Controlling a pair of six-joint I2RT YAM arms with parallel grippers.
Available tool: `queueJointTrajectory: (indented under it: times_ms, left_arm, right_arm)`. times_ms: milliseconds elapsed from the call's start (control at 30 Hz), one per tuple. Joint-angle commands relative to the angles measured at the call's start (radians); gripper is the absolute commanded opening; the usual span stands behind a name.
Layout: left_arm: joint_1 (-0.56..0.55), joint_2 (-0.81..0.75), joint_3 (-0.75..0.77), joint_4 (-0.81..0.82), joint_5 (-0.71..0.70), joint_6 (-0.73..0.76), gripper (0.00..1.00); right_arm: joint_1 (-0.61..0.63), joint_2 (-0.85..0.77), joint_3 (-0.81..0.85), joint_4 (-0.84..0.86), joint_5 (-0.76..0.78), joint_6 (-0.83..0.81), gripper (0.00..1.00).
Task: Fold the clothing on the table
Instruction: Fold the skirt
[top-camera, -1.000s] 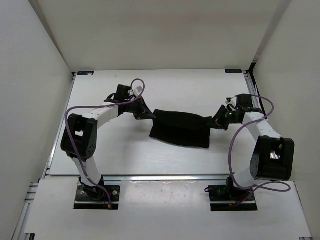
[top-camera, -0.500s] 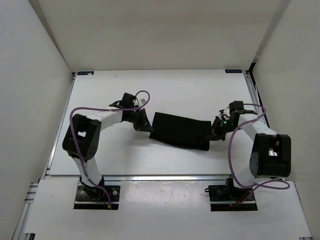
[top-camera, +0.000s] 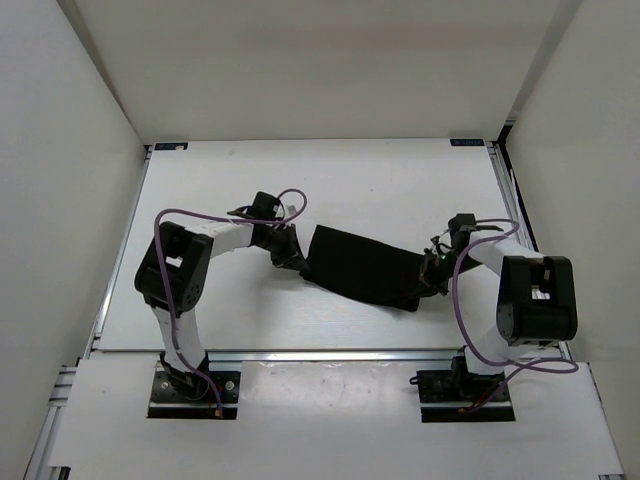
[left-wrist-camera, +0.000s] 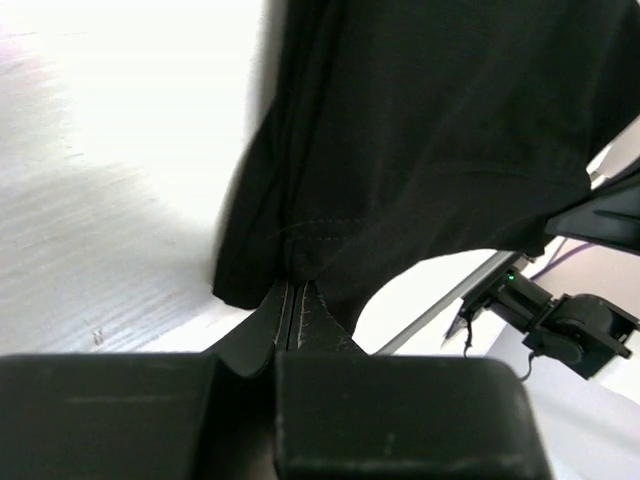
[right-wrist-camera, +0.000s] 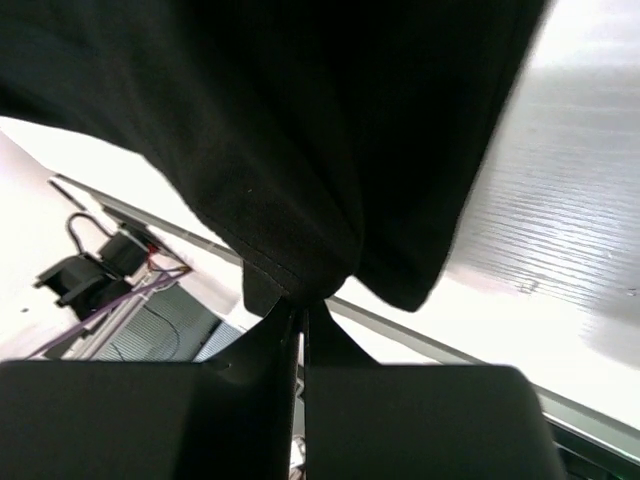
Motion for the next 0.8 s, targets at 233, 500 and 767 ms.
queueJointTrajectory:
  times_ms: [233, 500, 767]
  left_arm:
    - [0.002, -0.019, 0.068, -0.039, -0.066, 0.047, 0.58]
    - [0.012, -0.166, 0.224, -0.144, -0.205, 0.096, 0.51]
    - [-0.013, -0.009, 0.287, 0.050, 0.057, -0.014, 0.00]
  right_arm:
    - [-0.044, -0.046, -0.005, -0.171, 0.168, -0.037, 0.29]
    - [-0.015, -0.143, 0.143, -0.248, 0.248, 0.021, 0.22]
    - [0.061, 0.012, 0.219, 0.045, 0.126, 0.135, 0.05]
